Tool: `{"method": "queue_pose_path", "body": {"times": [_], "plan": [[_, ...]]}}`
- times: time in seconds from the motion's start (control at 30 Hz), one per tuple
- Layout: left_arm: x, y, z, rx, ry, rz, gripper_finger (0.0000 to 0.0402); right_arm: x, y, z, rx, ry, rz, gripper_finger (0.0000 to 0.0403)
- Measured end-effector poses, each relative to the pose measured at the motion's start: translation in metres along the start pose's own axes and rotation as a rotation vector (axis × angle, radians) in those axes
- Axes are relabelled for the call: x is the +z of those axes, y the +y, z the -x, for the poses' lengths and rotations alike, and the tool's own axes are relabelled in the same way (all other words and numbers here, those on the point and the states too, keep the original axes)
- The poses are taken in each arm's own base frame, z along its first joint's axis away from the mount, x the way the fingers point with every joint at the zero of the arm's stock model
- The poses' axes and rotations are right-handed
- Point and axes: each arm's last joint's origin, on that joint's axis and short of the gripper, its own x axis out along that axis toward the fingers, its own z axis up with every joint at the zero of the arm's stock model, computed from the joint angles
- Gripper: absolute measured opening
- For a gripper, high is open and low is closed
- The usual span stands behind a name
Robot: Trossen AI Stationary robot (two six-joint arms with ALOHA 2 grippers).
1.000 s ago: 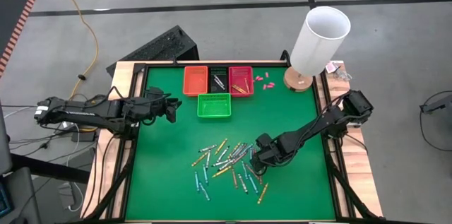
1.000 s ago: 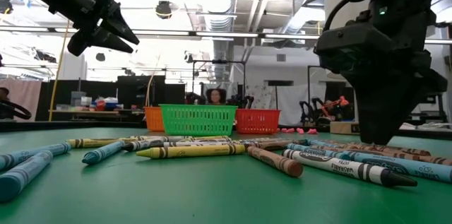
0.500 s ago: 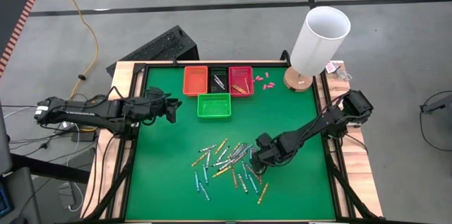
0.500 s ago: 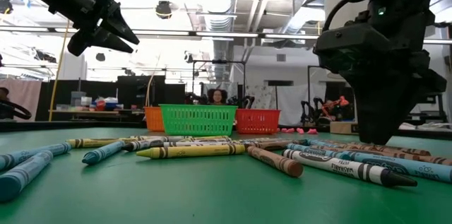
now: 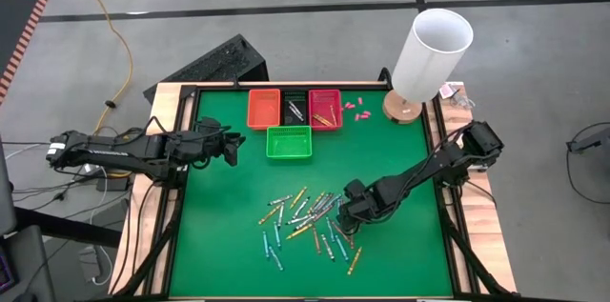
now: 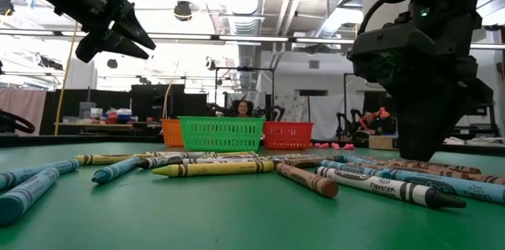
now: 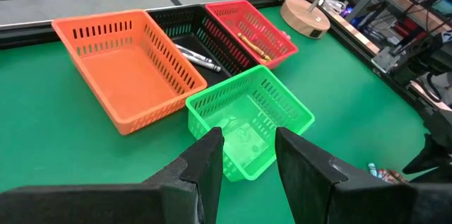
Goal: Sort crayons
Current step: Put a red crayon in the orange basket
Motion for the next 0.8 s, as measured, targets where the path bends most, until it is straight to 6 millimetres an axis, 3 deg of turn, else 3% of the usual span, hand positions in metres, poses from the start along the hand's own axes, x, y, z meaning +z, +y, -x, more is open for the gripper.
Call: {"method": "queue_pose_path", "body": {"times": [0.8], "plan": [[-0.0040, 0.0021, 0.0002, -0.001, 0.054, -0.023, 0.0119, 0.0093, -0.0019, -0.0010, -0.001, 0.004, 0.011, 0.0103]]}}
